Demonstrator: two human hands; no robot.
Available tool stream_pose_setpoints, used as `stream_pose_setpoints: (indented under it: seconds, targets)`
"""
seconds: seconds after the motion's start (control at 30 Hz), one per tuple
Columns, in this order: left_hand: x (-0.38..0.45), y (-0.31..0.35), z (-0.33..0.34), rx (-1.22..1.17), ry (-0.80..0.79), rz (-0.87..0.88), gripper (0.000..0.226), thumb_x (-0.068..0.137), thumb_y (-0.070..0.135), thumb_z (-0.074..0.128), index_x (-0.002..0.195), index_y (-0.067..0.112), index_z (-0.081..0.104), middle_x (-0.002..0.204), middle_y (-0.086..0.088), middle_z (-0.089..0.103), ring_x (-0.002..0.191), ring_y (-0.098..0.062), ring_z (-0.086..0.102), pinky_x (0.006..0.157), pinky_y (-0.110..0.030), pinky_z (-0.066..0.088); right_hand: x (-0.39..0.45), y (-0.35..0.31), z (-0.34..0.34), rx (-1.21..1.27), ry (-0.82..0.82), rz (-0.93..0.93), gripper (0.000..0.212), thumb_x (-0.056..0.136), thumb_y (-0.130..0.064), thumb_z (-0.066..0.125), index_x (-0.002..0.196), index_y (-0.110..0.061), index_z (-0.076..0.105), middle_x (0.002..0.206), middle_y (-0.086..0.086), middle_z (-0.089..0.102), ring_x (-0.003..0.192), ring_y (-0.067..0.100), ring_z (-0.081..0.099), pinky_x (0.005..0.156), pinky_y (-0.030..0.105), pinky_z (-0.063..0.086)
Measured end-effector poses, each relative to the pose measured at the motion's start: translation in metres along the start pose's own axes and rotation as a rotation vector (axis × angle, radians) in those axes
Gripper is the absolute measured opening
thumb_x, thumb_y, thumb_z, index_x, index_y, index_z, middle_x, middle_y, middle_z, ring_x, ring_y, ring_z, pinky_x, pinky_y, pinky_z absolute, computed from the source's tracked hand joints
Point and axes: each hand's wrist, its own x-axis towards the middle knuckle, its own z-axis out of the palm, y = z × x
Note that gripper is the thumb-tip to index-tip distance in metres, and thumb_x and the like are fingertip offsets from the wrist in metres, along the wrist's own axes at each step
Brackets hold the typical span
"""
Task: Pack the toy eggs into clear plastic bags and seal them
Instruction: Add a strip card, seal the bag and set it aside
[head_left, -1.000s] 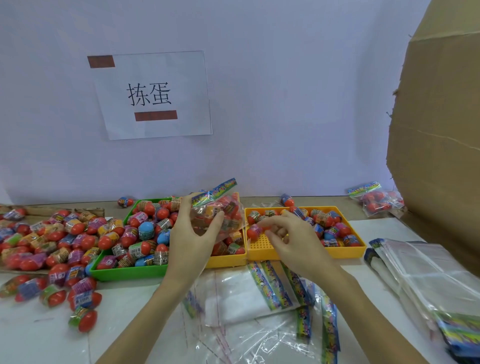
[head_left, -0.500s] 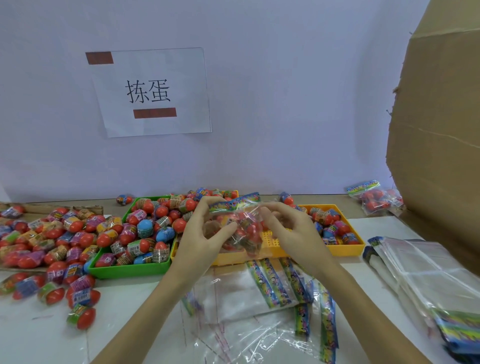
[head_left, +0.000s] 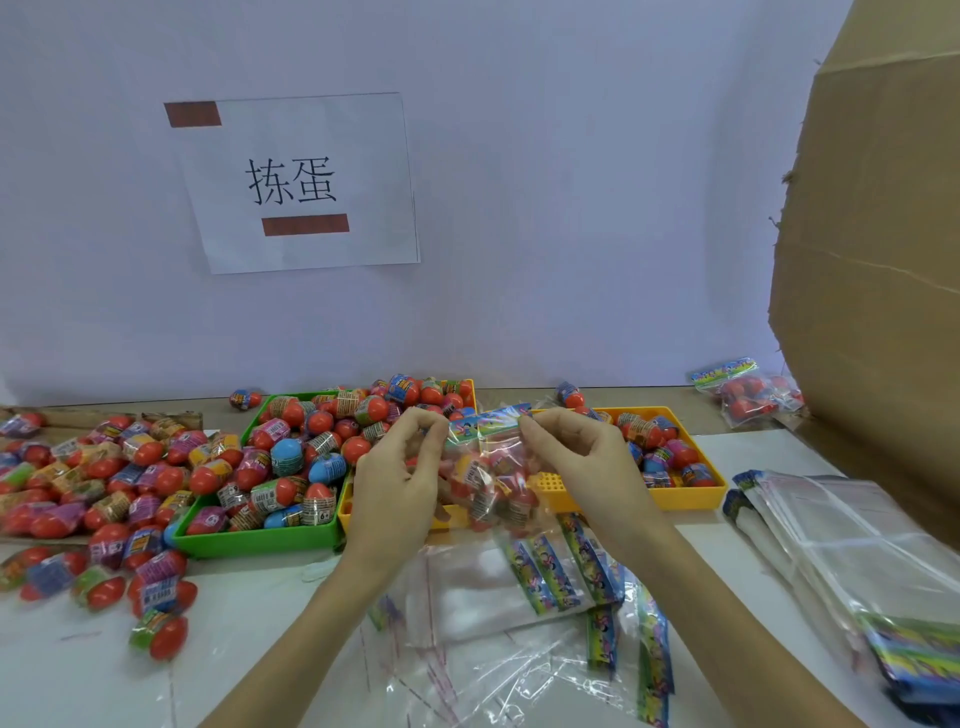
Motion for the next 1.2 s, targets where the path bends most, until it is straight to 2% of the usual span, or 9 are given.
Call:
stream_pose_setpoints:
  seconds: [0.1,0.23,0.4,0.6,0.8,0.87,0.93,1.07,1.2]
  targets:
    - [0.004,-0.001,-0.006,0.003,0.091,0.006,0.02,0.108,0.035,0.054,0.093,0.033,0.066,0.074,-0.011,0.068,0.062,-0.047,0.063,0.053,-0.061,0.055,-0.001,-0.004,-0.008,-0.149,-0.254,0.064,0.025,0.1,-0.043,0.067,0.116,-0.026,0.076,0.09,-0.007,0.076,0.079,0.016,0.071,0.073,0.031,0.061]
    - [0.007,-0.006,-0.011,0.004,0.124,-0.011,0.016,0.107,0.036,0.058,0.099,0.03,0.07,0.07,0.003,0.071,0.062,-0.021,0.067,0.057,-0.05,0.056,-0.001,-0.001,-0.012,-0.279,-0.403,0.081,0.021,0.099,-0.049,0.068,0.106,-0.032,0.079,0.085,-0.01,0.074,0.064,0.008,0.064,0.067,0.025,0.053]
    - [0.008,-0.004,-0.004,-0.256,0.052,-0.135,0.027,0.103,0.052,0.049,0.117,0.032,0.06,0.1,0.002,0.078,0.066,-0.025,0.077,0.049,-0.03,0.059,0.005,0.001,-0.023,-0.004,-0.121,0.118,0.023,0.099,-0.039,0.071,0.103,-0.018,0.079,0.085,0.004,0.075,0.064,0.021,0.07,0.047,0.024,0.047]
    - [0.011,-0.009,-0.006,-0.212,0.043,-0.152,0.017,0.11,0.039,0.048,0.112,0.026,0.059,0.093,0.004,0.075,0.062,-0.023,0.072,0.045,-0.029,0.056,0.018,0.004,-0.061,0.04,0.309,0.182,0.039,0.099,-0.047,0.066,0.109,-0.01,0.073,0.07,0.014,0.072,0.048,0.016,0.056,0.046,0.021,0.047]
    - [0.006,-0.009,-0.003,-0.13,-0.06,-0.156,0.018,0.111,0.027,0.049,0.106,0.017,0.064,0.09,-0.001,0.071,0.064,-0.027,0.072,0.046,-0.033,0.056,0.027,0.012,-0.08,0.427,0.562,0.08,0.034,0.107,-0.009,0.058,0.128,0.017,0.056,0.119,0.033,0.069,0.114,0.037,0.071,0.099,0.038,0.06]
    - [0.005,-0.008,-0.002,-0.11,-0.08,-0.163,0.019,0.11,0.027,0.05,0.105,0.017,0.065,0.091,-0.001,0.071,0.067,-0.028,0.072,0.047,-0.034,0.056,0.029,0.018,-0.081,0.304,0.574,0.099,0.021,0.103,-0.001,0.056,0.116,0.015,0.053,0.106,0.04,0.06,0.103,0.042,0.069,0.097,0.043,0.06]
    - [0.004,-0.008,0.0,-0.091,-0.103,-0.17,0.019,0.109,0.028,0.051,0.104,0.017,0.066,0.091,0.001,0.071,0.069,-0.027,0.072,0.048,-0.031,0.057,0.028,0.021,-0.076,0.148,0.543,0.128,0.019,0.103,-0.004,0.057,0.119,-0.011,0.05,0.091,0.012,0.059,0.084,0.017,0.062,0.079,0.025,0.057]
    - [0.002,-0.008,0.0,-0.012,-0.146,-0.143,0.017,0.108,0.025,0.055,0.103,0.019,0.069,0.091,0.001,0.072,0.072,-0.02,0.072,0.049,-0.03,0.057,0.026,0.018,-0.068,0.006,0.552,0.146,0.062,0.102,-0.016,0.068,0.157,-0.016,0.039,0.143,-0.003,0.057,0.13,0.016,0.056,0.095,0.025,0.05]
    - [0.0,-0.004,-0.006,0.134,-0.326,0.036,0.015,0.097,0.043,0.065,0.098,0.03,0.072,0.085,0.014,0.072,0.072,-0.015,0.068,0.059,-0.024,0.055,0.022,0.014,-0.061,0.015,0.495,0.068,0.027,0.102,-0.001,0.062,0.128,-0.01,0.067,0.121,0.006,0.075,0.112,0.017,0.073,0.096,0.031,0.059]
